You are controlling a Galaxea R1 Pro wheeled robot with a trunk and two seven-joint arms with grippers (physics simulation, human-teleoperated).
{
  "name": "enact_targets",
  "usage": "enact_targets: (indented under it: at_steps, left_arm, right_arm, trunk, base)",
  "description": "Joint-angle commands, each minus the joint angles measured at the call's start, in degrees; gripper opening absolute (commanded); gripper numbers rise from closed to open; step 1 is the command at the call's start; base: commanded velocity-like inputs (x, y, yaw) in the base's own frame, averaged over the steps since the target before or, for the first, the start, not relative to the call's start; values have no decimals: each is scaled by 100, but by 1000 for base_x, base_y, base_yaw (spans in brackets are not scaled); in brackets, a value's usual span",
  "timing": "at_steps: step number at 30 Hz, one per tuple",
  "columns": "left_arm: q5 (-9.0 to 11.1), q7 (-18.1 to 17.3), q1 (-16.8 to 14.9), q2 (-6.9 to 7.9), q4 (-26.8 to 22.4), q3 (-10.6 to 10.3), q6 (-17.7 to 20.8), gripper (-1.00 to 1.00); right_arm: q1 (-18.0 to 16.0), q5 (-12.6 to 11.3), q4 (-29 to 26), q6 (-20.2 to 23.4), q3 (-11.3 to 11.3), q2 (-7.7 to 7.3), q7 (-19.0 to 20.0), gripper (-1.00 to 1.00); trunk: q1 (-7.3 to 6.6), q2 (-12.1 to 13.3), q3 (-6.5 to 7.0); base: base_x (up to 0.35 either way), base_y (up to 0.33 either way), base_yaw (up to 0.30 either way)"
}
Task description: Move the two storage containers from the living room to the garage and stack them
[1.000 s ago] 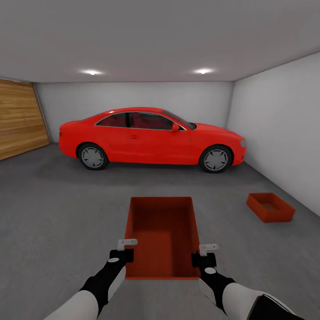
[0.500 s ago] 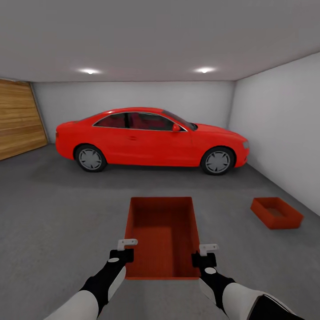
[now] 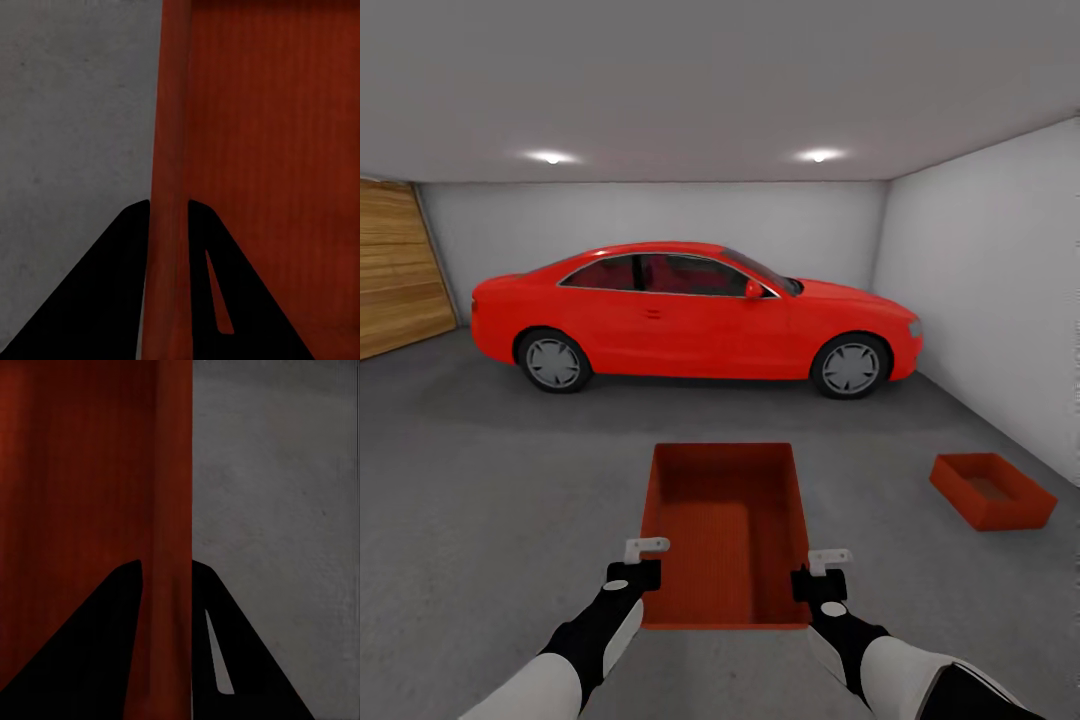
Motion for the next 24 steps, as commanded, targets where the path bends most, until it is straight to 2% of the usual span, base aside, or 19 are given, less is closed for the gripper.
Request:
enact_targets:
  at_steps: [1, 6, 24]
  left_arm:
    - [-47, 92, -4, 13, -25, 117, 43, -100]
    - [-41, 92, -4, 13, -25, 117, 43, -100]
    - [-29, 92, -4, 13, -25, 124, 44, -100]
  right_arm:
    - [-7, -120, 13, -55, -301, -13, -14, -100]
    - [-5, -129, 13, -55, -305, -14, 3, -100]
    - [-4, -128, 13, -55, -301, -15, 21, -100]
  trunk:
    - [6, -11, -12]
    - [6, -11, -12]
    - [6, -11, -12]
  base:
    - [321, 0, -249]
    - [321, 19, -269]
    - [312, 185, -282]
